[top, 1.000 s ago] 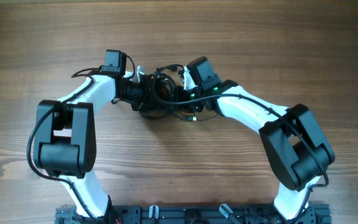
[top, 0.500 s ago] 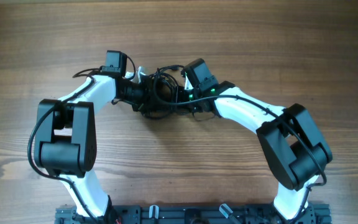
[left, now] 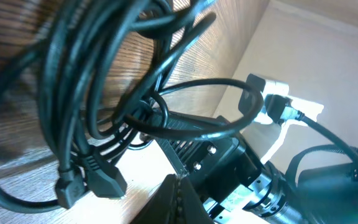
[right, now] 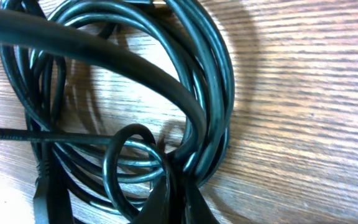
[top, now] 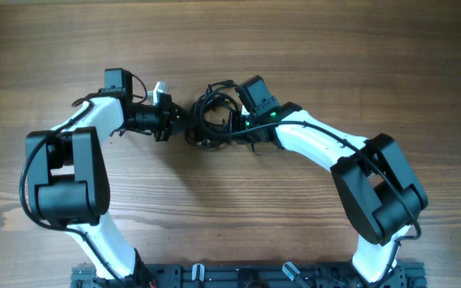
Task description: Untangle cables
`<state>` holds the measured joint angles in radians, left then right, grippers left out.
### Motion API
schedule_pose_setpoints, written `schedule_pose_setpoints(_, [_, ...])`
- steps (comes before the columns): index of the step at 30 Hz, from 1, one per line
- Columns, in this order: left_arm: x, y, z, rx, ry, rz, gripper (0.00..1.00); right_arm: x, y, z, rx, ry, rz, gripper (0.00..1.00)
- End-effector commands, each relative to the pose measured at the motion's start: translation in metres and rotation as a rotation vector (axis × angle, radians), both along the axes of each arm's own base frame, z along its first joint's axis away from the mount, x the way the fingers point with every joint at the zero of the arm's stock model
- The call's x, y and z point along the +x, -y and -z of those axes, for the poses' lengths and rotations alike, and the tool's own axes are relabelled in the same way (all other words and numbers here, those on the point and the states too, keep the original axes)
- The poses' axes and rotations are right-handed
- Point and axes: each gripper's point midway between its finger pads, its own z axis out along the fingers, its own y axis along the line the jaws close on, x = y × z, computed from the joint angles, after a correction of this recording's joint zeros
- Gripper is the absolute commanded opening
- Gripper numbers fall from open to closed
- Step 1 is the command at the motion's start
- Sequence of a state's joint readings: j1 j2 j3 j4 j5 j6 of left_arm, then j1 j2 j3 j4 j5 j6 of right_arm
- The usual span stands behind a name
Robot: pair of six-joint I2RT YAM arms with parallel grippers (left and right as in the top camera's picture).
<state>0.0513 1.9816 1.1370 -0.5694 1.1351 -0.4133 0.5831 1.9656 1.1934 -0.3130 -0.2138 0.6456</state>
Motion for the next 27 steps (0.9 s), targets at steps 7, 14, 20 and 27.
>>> schedule_pose_setpoints(7, [-0.005, 0.048, 0.039, 0.291, 0.016, 0.072, 0.25, -0.015, -0.023, 0.008, 0.146, -0.071, -0.098, 0.04])
schedule_pose_setpoints(14, [0.003, 0.033, 0.055, 0.421, -0.02, -0.007, 0.36, -0.016, -0.023, 0.008, 0.144, -0.072, -0.099, 0.04])
schedule_pose_setpoints(20, [0.009, 0.04, 0.02, 0.263, 0.11, 0.075, 0.35, -0.015, -0.022, 0.009, 0.132, -0.057, -0.115, 0.04])
schedule_pose_setpoints(27, [-0.004, 0.008, 0.027, 0.507, -0.012, -0.02, 0.36, -0.014, -0.021, 0.009, 0.126, -0.053, -0.111, 0.04])
